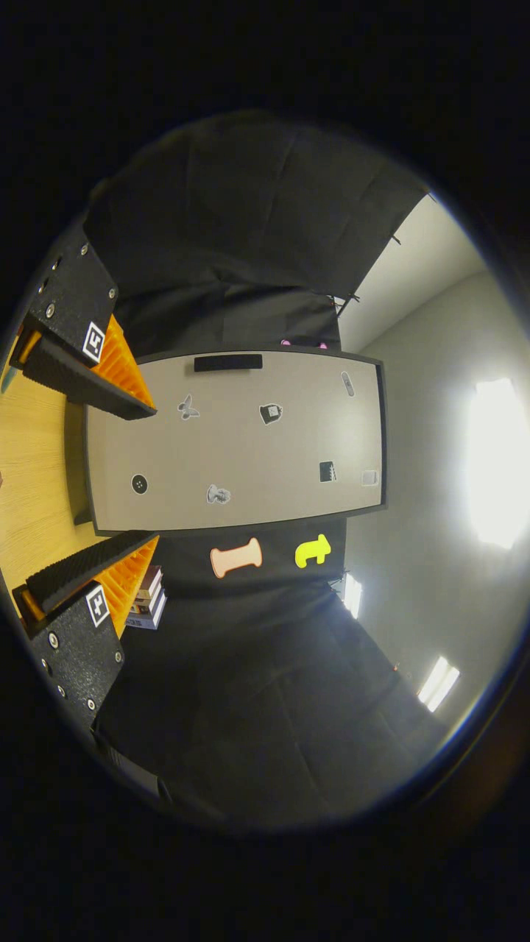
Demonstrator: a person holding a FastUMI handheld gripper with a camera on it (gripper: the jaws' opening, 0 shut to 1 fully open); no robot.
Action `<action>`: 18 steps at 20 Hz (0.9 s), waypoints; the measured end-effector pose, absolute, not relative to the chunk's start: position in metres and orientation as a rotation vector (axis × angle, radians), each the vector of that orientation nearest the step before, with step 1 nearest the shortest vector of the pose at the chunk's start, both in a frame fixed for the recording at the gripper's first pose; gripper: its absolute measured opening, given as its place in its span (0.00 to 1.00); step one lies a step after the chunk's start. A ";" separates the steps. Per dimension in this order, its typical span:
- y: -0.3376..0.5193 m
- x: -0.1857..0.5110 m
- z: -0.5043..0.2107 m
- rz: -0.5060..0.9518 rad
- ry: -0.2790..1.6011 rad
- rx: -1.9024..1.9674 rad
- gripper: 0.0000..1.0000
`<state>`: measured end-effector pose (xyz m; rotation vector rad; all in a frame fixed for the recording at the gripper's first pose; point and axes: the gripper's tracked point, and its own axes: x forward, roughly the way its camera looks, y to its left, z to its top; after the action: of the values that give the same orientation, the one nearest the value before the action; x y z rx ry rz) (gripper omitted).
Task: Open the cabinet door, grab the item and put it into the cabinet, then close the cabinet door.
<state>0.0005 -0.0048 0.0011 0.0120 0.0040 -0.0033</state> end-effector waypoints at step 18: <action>0.054 0.107 0.065 0.133 -0.009 0.080 0.93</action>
<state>0.1070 0.0538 0.0653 0.0804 -0.0086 0.1328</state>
